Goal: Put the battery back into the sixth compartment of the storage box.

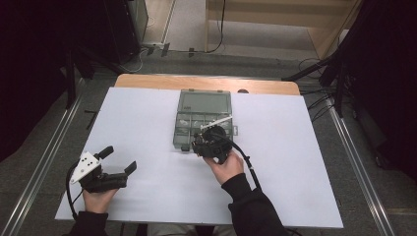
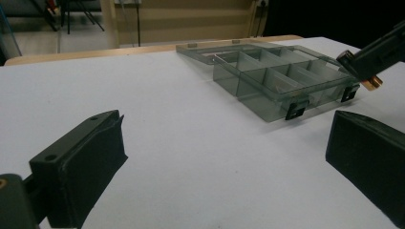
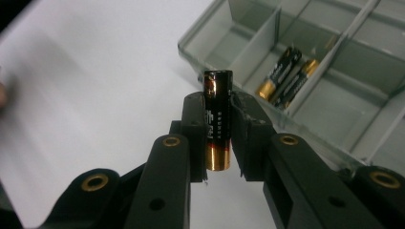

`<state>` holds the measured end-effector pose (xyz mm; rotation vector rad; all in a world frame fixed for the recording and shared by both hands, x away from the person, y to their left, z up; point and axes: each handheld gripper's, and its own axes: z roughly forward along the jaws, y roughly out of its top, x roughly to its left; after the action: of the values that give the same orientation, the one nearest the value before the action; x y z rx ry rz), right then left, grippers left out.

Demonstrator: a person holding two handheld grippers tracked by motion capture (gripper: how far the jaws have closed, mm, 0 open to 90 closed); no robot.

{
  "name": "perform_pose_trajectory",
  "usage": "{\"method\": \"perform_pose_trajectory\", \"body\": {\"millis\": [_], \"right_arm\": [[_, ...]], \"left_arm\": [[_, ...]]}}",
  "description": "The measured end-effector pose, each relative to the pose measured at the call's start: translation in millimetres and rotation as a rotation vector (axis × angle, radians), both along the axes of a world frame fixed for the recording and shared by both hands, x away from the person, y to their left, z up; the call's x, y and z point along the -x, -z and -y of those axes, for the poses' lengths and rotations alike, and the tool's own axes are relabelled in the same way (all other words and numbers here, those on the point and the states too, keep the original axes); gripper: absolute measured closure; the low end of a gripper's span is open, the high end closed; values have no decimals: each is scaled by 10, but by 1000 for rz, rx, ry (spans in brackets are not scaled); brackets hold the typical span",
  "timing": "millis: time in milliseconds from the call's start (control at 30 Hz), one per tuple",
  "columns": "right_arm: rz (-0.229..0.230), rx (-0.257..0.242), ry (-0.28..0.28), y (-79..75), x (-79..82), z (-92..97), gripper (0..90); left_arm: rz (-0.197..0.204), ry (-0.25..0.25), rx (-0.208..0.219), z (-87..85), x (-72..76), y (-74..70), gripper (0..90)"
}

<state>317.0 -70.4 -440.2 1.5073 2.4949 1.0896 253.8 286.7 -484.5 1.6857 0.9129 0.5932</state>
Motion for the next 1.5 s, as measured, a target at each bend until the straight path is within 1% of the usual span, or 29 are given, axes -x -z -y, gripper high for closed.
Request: {"method": "perform_pose_trajectory", "body": {"millis": [100, 167, 200, 267, 300, 500, 533, 633, 700, 733, 800, 867, 900, 1000, 1033, 1067, 1100, 1133, 1233, 1267, 1300, 1333, 1367, 1400, 1433, 1467, 1500], "right_arm": [[4, -80, 42, -25, -38, 60, 775], [2, -118, 68, -35, -67, 92, 775], [2, -118, 68, -35, -67, 92, 775], [-16, -164, 93, -25, -101, 119, 775], [-32, -210, 118, 0, -136, 135, 775], [-56, -279, 203, 56, -220, 113, 775], [-61, -296, 214, 68, -237, 110, 775], [-85, -325, 240, 128, -288, 101, 775], [-87, -327, 263, 179, -312, 96, 775], [-87, -327, 263, 179, -312, 96, 775], [-102, -333, 280, 232, -356, 101, 775], [-107, -335, 289, 248, -372, 96, 775], [-117, -336, 291, 253, -376, 91, 775], [-129, -326, 304, 271, -376, 75, 774], [-143, -312, 323, 294, -385, 60, 740], [-157, -317, 321, 311, -396, 57, 675], [-171, -327, 316, 322, -400, 57, 666], [-174, -324, 312, 320, -395, 53, 651], [-145, -312, 304, 292, -368, 44, 637], [-145, -312, 304, 292, -368, 44, 637], [-144, -316, 296, 277, -356, 42, 606], [-144, -316, 296, 277, -356, 42, 606], [-138, -325, 283, 268, -350, 46, 543], [-133, -328, 277, 260, -346, 49, 522], [-128, -334, 275, 253, -342, 52, 484], [-120, -340, 266, 247, -341, 59, 426], [-114, -348, 255, 240, -340, 67, 393]], "left_arm": [[0, 0, 0, -2, -2, 1, 0], [1, 0, 0, -1, -1, 0, 0], [1, 0, 0, -1, -1, 0, 0], [0, 0, 0, -1, -1, 0, 0], [0, -1, 0, -1, 0, -1, 0], [1, 0, 1, -1, -1, 0, 0], [1, 0, 0, -1, -1, 0, 0], [1, -1, 4, -1, 2, -1, 0], [1, -1, 4, -1, 1, -1, 0], [0, 1, 2, -4, -1, 0, 0], [-2, 2, 0, -3, -4, 1, 0], [-6, 1, -4, -2, -4, 1, 0], [-7, 1, -4, -3, -5, 1, 0], [-6, 1, -4, -2, -4, 1, 0], [-6, 1, -4, -2, -3, 1, 0], [-5, 1, -4, -2, -3, 0, 0], [-6, 1, -3, -2, -4, 1, 0], [-7, 2, -4, -3, -5, 1, 0], [-7, 2, -3, -2, -5, 2, 0], [-7, 2, -3, -2, -5, 2, 0], [-5, 2, -6, -2, -4, 1, 0], [-5, 2, -6, -2, -4, 1, 0], [-4, 2, -4, -1, -2, 1, 0], [-4, 1, -4, -1, -2, 0, 0], [-4, 1, -4, -1, -3, 1, 0], [-5, 2, -5, -1, -3, 1, 0], [-7, 2, -4, -1, -3, 1, 0]]}}
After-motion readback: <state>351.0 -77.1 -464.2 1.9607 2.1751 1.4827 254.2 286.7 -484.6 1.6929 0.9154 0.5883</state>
